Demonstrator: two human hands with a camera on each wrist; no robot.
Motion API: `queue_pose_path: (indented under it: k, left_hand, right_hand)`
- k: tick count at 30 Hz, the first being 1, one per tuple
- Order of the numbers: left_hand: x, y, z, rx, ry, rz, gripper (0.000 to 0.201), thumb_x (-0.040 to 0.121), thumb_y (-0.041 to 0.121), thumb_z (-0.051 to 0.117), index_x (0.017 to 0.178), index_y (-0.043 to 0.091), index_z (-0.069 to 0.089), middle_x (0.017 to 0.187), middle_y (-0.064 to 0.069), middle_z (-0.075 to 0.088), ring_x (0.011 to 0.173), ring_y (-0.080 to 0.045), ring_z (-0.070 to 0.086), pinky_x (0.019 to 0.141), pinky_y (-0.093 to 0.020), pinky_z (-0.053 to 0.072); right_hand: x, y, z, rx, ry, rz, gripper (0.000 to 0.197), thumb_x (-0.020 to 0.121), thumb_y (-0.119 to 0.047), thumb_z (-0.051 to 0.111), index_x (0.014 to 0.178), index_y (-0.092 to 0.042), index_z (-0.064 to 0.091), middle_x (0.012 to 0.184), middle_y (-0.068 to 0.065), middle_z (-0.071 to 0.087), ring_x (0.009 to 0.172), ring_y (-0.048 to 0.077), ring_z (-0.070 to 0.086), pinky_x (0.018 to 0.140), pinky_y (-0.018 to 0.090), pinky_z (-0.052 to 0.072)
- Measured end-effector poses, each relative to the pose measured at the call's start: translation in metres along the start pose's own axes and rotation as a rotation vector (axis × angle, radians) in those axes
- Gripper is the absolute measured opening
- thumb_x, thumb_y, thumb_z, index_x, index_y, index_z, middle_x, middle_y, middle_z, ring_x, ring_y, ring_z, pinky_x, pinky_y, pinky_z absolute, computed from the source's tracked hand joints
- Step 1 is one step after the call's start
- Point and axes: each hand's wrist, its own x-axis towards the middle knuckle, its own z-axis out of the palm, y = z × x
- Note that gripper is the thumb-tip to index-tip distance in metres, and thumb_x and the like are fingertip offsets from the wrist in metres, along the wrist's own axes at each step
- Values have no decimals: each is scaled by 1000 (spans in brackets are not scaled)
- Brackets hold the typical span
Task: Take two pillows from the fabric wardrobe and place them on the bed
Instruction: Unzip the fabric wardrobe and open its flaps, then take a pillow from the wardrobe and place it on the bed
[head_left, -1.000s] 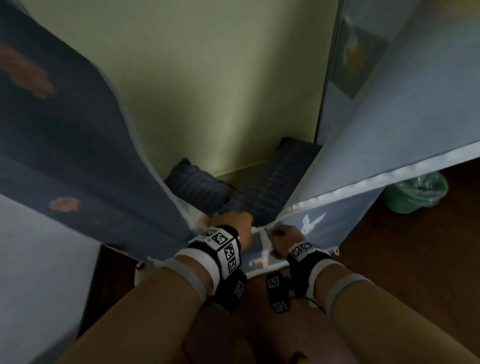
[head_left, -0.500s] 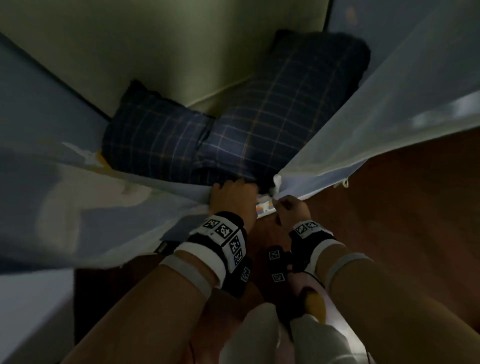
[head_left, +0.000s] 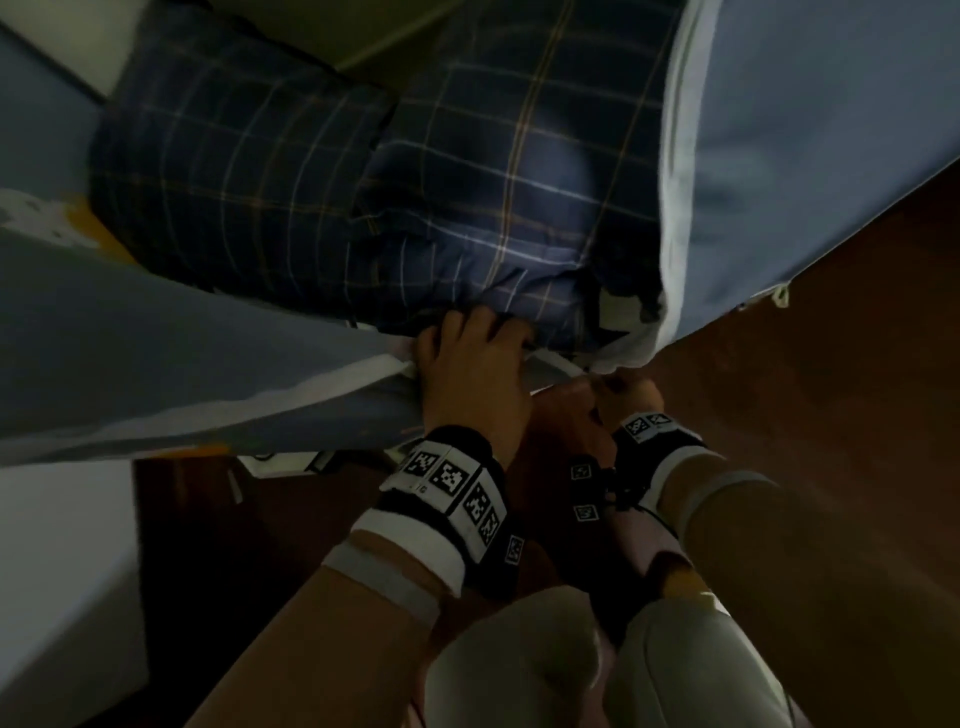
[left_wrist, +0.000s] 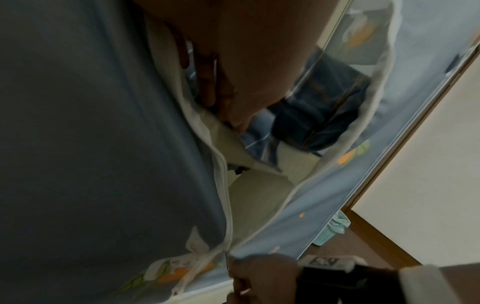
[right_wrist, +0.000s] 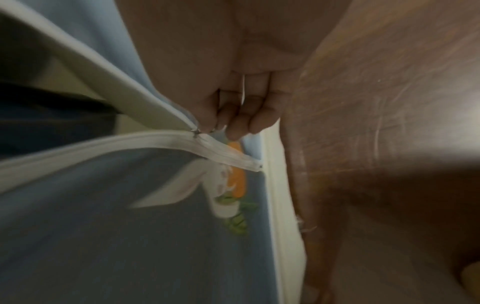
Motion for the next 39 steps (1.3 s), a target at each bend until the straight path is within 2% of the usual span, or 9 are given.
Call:
queue_pose_path:
  k: [3, 10, 13, 17, 23, 27, 31, 35, 39]
  left_hand:
    - [-5, -4, 10, -52, 47, -41, 23, 87, 24, 57, 106, 33, 65, 111, 1, 60, 112, -27, 52, 98, -45, 34]
    - [-14, 23, -24, -320, -110, -129, 27, 91, 25, 55, 118, 24, 58, 121, -7, 57, 116, -31, 51, 98, -50, 45]
    - [-17, 54, -77, -486, -103, -123, 24, 92, 23, 55, 116, 26, 57, 120, -4, 56, 111, -29, 58, 92, -50, 51]
    - [-6, 96, -182, -573, 31, -73, 22, 93, 20, 54, 113, 27, 60, 116, -1, 58, 99, -24, 63, 83, -44, 56]
    - [17, 132, -325, -591, 231, -7, 23, 88, 15, 56, 107, 27, 63, 105, -1, 62, 90, -24, 64, 79, -41, 56]
    - [28, 140, -379, -615, 327, -2, 28, 87, 12, 55, 109, 25, 65, 102, -1, 63, 91, -23, 64, 83, -41, 56]
    - [34, 145, -399, -602, 336, 13, 33, 88, 10, 54, 114, 27, 66, 102, 1, 67, 90, -22, 66, 83, -41, 57]
    - [39, 142, -389, -577, 243, 12, 30, 91, 10, 53, 111, 28, 67, 104, 4, 67, 88, -16, 65, 83, -33, 56]
    - [55, 134, -365, -589, 127, -11, 27, 92, 11, 53, 107, 28, 69, 104, 5, 69, 96, -15, 66, 88, -30, 55]
  right_hand:
    - [10, 11, 4, -21, 22, 87, 19, 93, -30, 61, 91, -14, 71, 106, 12, 74, 84, 30, 66, 70, 28, 50]
    - [-62, -8, -29, 225, -32, -13, 22, 98, -27, 62, 92, -8, 71, 75, 10, 67, 70, 25, 64, 69, 39, 56]
    - [-123, -39, -67, 383, -33, -87, 30, 94, -27, 66, 71, -8, 66, 65, 11, 63, 64, 25, 62, 74, 43, 56]
    - [-210, -103, -136, 603, -79, -191, 29, 98, -18, 61, 74, -6, 71, 60, 9, 66, 57, 20, 66, 63, 31, 59]
    - [-321, -223, -228, 654, -317, -512, 29, 103, -9, 46, 124, -9, 68, 104, 3, 77, 94, 13, 74, 88, 30, 57]
    - [-358, -289, -272, 553, -376, -697, 40, 101, -3, 48, 134, -21, 63, 138, 7, 66, 131, 23, 60, 111, 43, 44]
    - [-349, -306, -310, 600, -143, -669, 70, 90, -4, 64, 152, -28, 44, 151, 7, 53, 135, 34, 51, 118, 55, 36]
    - [-318, -288, -352, 551, 110, -558, 91, 79, -25, 74, 156, -41, 29, 159, 7, 37, 142, 35, 42, 118, 52, 36]
    - [-287, -271, -383, 480, 278, -371, 89, 81, -32, 68, 159, -23, 27, 162, 12, 38, 146, 38, 36, 120, 42, 31]
